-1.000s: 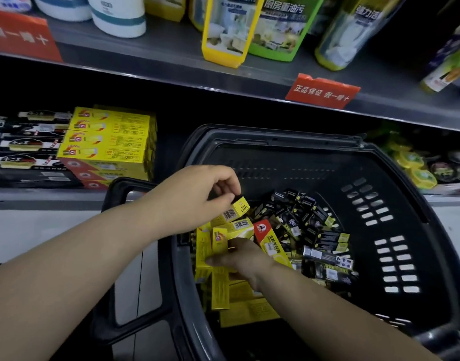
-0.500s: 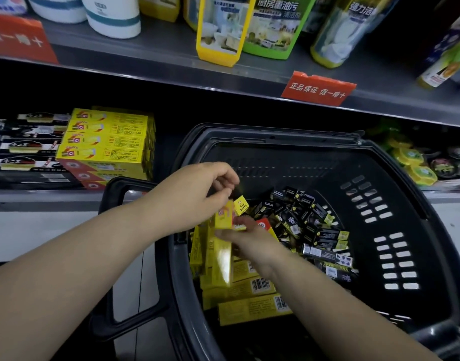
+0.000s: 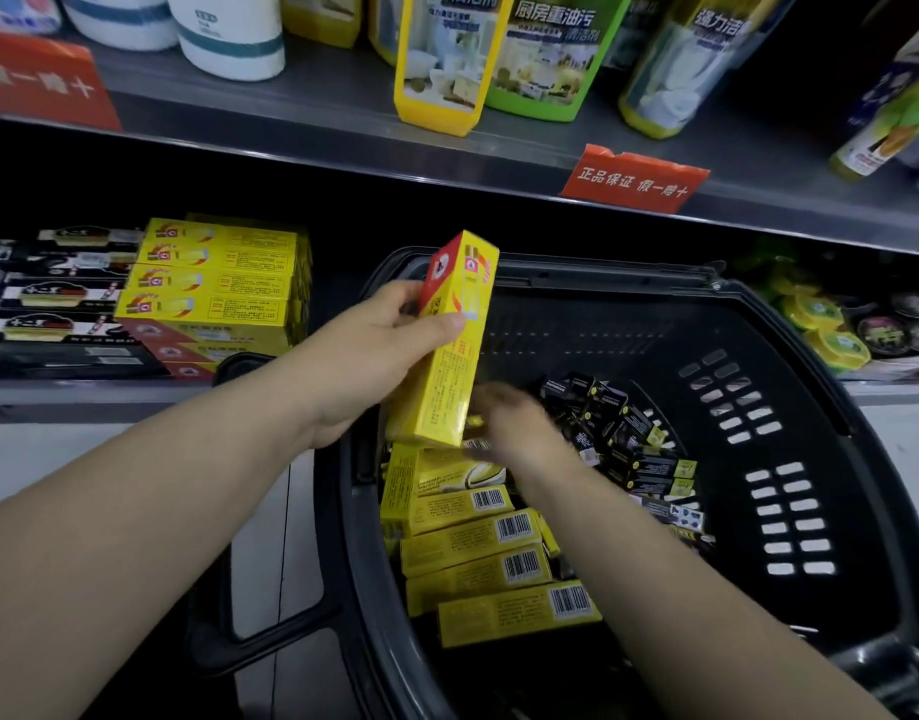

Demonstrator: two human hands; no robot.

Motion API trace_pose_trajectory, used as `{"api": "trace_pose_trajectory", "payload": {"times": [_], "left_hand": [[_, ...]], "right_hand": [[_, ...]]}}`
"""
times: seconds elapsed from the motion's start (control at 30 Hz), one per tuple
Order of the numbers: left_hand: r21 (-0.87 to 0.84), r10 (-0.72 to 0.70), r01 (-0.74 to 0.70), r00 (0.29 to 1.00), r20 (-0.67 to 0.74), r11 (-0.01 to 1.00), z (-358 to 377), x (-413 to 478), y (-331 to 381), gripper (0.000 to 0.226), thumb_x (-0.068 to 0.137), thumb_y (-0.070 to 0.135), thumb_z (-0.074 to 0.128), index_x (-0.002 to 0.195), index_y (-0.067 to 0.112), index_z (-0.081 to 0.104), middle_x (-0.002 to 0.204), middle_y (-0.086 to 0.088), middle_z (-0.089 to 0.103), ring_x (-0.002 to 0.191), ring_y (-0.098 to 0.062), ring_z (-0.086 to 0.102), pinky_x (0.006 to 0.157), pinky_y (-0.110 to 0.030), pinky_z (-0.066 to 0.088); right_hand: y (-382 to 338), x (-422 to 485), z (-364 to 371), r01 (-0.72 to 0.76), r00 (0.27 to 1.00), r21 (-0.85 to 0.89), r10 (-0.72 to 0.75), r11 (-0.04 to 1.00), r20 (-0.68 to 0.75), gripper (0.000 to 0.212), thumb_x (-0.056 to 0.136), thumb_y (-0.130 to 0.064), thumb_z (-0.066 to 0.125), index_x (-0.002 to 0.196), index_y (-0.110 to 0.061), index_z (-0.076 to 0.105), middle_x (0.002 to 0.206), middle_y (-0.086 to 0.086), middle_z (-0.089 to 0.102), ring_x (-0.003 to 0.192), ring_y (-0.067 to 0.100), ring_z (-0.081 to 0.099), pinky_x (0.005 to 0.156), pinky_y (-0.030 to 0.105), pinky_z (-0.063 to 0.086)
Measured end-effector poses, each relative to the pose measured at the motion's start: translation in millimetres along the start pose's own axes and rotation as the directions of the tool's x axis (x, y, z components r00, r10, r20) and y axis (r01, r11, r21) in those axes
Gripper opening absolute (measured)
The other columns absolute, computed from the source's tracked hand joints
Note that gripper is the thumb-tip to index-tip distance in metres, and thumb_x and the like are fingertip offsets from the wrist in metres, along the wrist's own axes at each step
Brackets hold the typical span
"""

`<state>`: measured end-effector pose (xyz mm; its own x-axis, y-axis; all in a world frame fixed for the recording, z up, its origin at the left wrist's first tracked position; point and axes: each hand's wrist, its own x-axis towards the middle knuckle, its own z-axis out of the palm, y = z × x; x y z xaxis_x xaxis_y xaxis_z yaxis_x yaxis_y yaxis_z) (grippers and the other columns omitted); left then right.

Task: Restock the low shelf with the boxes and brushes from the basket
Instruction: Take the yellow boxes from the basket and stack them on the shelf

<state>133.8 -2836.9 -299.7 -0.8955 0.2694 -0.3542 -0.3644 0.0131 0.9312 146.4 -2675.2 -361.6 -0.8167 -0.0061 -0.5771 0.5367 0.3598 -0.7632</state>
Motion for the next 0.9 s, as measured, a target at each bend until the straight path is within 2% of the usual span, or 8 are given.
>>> {"api": "trace_pose_trajectory", "payload": {"times": [0.1, 0.2, 0.3, 0.37, 0.47, 0.6, 0.73, 0.9], "left_hand": [[-0.025, 0.002, -0.003, 0.999, -0.043, 1.000, -3, 1, 1, 0.037, 0.090, 0.034, 0.056, 0.125, 0.030, 0.047, 0.099, 0.001, 0.069, 0.081, -0.008, 0.068, 0.063, -0.024, 0.052], [-0.051, -0.006, 0.003, 0.998, -0.056, 0.999, -3, 2, -1, 0.041, 0.090, 0.033, 0.056, 0.130, 0.027, 0.046, 0.097, 0.001, 0.069, 0.083, -0.011, 0.068, 0.062, -0.025, 0.052], [-0.086, -0.022, 0.017, 0.998, -0.060, 0.996, -5, 3, -1, 0.041, 0.090, 0.033, 0.056, 0.129, 0.025, 0.047, 0.096, 0.000, 0.070, 0.086, -0.014, 0.069, 0.060, -0.026, 0.052], [-0.101, -0.036, 0.031, 0.998, -0.054, 0.994, -6, 4, -2, 0.039, 0.091, 0.033, 0.055, 0.127, 0.024, 0.049, 0.096, -0.001, 0.070, 0.090, -0.017, 0.070, 0.059, -0.026, 0.052], [-0.104, -0.070, 0.065, 0.997, -0.043, 0.992, -7, 4, -2, 0.033, 0.090, 0.033, 0.055, 0.121, 0.018, 0.054, 0.094, -0.002, 0.072, 0.088, -0.016, 0.070, 0.057, -0.024, 0.053], [-0.102, -0.084, 0.079, 0.996, -0.041, 0.992, -4, 5, -1, 0.031, 0.091, 0.032, 0.055, 0.118, 0.018, 0.054, 0.091, -0.002, 0.071, 0.082, -0.013, 0.070, 0.058, -0.025, 0.053], [-0.125, -0.081, 0.082, 0.997, 0.010, 0.989, 10, 1, 1, 0.039, 0.085, 0.035, 0.061, 0.118, 0.017, 0.051, 0.086, 0.001, 0.073, 0.073, -0.009, 0.070, 0.059, -0.026, 0.054], [-0.017, -0.068, 0.068, 0.998, -0.010, 0.998, 16, -3, 0, 0.092, 0.041, 0.052, 0.076, 0.124, 0.021, 0.049, 0.099, 0.002, 0.073, 0.092, -0.017, 0.070, 0.088, -0.043, 0.053]], "right_hand": [[29, 17, 35, -0.157, 0.945, -0.432, 0.262, 0.888, 0.196, 0.046, 0.096, -0.038, 0.048, 0.132, -0.011, 0.041, 0.109, 0.008, 0.055, 0.094, 0.022, 0.058, 0.081, 0.036, 0.053], [43, 28, 66, -0.043, 0.948, -0.574, 0.216, 0.818, 0.236, 0.052, 0.099, -0.030, 0.042, 0.140, 0.001, 0.030, 0.114, 0.011, 0.051, 0.118, 0.034, 0.050, 0.096, 0.041, 0.045], [45, 30, 69, -0.244, 0.935, -0.368, 0.318, 0.897, 0.157, 0.053, 0.093, -0.026, 0.055, 0.134, -0.002, 0.031, 0.111, 0.008, 0.052, 0.106, 0.028, 0.055, 0.069, 0.034, 0.051], [37, 21, 55, -0.353, 0.899, -0.186, 0.388, 0.917, 0.204, 0.040, 0.093, -0.025, 0.054, 0.126, -0.004, 0.046, 0.106, 0.009, 0.059, 0.088, 0.022, 0.058, 0.060, 0.030, 0.051], [17, -4, 18, -0.282, 0.952, 0.141, 0.259, 0.949, 0.163, 0.031, 0.090, -0.032, 0.056, 0.117, -0.017, 0.057, 0.107, 0.004, 0.065, 0.084, 0.018, 0.066, 0.062, 0.027, 0.055], [-10, -45, -27, 0.077, 0.994, 0.437, -0.103, 0.896, 0.036, 0.050, 0.080, -0.033, 0.067, 0.126, -0.023, 0.050, 0.107, 0.000, 0.071, 0.095, 0.022, 0.069, 0.074, 0.032, 0.056], [-25, -70, -29, 0.272, 0.952, 0.313, -0.302, 0.910, 0.051, 0.060, 0.072, -0.043, 0.070, 0.126, -0.034, 0.044, 0.110, -0.007, 0.068, 0.101, 0.014, 0.067, 0.087, 0.035, 0.054], [-26, -69, -36, 0.324, 0.937, 0.088, -0.332, 0.942, 0.110, 0.044, 0.082, -0.064, 0.048, 0.123, -0.046, 0.049, 0.114, -0.012, 0.064, 0.104, 0.006, 0.063, 0.086, 0.028, 0.054]]}}
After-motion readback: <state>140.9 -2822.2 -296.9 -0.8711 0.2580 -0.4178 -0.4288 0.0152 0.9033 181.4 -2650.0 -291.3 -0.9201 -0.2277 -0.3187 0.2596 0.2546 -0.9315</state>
